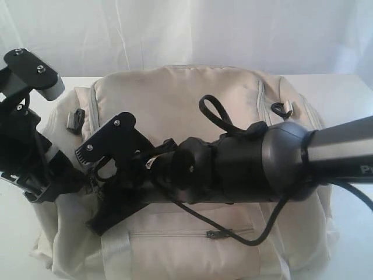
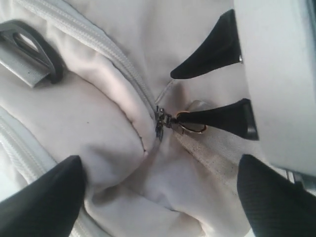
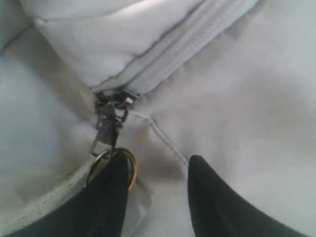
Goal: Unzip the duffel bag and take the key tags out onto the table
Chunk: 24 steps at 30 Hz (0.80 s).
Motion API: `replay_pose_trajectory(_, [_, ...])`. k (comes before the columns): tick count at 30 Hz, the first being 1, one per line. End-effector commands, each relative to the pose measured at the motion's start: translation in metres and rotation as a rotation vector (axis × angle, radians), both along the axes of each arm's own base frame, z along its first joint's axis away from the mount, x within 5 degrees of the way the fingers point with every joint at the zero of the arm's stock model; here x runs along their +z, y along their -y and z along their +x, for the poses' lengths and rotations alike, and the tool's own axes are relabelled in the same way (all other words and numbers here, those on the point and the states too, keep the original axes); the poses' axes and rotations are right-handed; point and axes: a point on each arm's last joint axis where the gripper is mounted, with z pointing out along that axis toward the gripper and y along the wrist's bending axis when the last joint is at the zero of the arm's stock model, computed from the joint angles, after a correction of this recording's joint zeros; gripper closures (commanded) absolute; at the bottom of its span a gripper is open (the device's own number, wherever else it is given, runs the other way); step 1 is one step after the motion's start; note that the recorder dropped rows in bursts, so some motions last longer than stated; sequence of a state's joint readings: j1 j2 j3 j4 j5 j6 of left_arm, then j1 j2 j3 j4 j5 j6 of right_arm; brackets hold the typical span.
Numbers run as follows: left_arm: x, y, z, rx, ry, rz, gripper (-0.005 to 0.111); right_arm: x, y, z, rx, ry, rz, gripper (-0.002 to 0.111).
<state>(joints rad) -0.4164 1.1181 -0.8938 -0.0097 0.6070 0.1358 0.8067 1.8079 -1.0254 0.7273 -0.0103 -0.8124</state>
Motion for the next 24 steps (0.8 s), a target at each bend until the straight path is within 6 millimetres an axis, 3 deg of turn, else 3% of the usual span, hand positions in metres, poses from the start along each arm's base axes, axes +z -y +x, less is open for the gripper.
replay_pose_trajectory(1, [-0.002,0.001,-0.004,0.001,-0.019,-0.011,0.022,-0.011,-0.002,0.002,-0.006,-0.019,-0.016,0.09])
replay_pose_trajectory(4, [-0.002,0.001,-0.004,0.0,-0.021,-0.01,0.022,-0.012,-0.001,0.002,-0.01,-0.015,-0.017,0.107])
replay_pose_trajectory(8, [-0.002,0.001,-0.004,0.0,-0.021,-0.01,0.022,-0.006,-0.001,0.003,-0.018,0.006,-0.005,0.108])
replay_pose_trajectory(10, [-0.002,0.0,-0.004,0.0,-0.023,-0.009,0.022,0.006,0.001,0.004,-0.037,0.055,0.024,0.108])
replay_pose_trajectory(13, [-0.003,0.0,-0.006,-0.002,-0.048,0.004,0.022,0.046,0.009,0.005,-0.09,0.195,0.116,0.108])
replay_pose_trajectory(15, [-0.004,-0.001,-0.007,-0.005,-0.061,0.015,0.022,0.061,0.012,0.004,-0.104,0.238,0.149,0.108])
replay_pose_trajectory(20, [-0.005,-0.003,-0.007,-0.003,-0.066,0.033,0.022,0.082,0.017,-0.008,-0.07,0.198,0.192,0.108])
replay_pose_trajectory(23, [-0.005,-0.009,-0.005,0.058,-0.05,0.079,0.022,0.074,0.014,-0.02,0.031,0.072,0.143,0.094])
replay_pose_trajectory(24, [-0.005,-0.011,-0.003,0.085,-0.04,0.097,0.022,0.069,0.013,-0.022,0.051,0.04,0.129,0.079])
